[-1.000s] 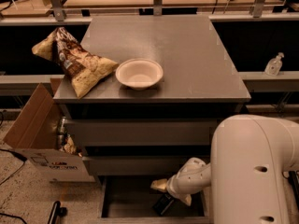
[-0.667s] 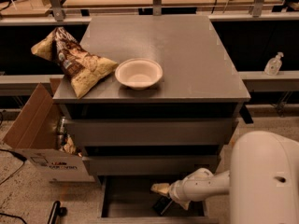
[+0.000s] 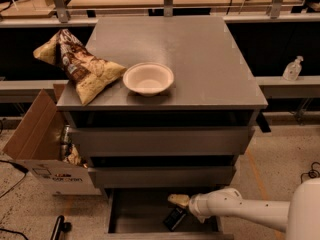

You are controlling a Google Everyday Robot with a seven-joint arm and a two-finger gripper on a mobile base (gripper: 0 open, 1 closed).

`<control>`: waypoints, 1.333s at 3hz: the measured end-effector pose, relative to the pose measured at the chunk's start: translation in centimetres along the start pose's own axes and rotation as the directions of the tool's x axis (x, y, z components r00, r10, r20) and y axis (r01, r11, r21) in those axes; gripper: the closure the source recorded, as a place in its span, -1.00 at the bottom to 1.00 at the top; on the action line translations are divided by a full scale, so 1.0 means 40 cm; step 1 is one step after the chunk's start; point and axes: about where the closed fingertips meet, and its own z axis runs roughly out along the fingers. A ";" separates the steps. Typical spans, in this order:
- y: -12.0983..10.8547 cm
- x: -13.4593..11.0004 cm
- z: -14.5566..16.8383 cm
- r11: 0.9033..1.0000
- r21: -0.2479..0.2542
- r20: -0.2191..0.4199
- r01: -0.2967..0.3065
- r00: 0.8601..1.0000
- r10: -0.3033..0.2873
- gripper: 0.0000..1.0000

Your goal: Pick rxbar blueberry from bottom drawer and place on counter

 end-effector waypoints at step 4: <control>0.092 0.141 0.095 0.996 -0.031 0.109 0.085 0.991 -0.081 -1.00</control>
Offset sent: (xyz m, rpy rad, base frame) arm 0.0721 -0.0482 -0.0365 0.0187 -0.0175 0.0915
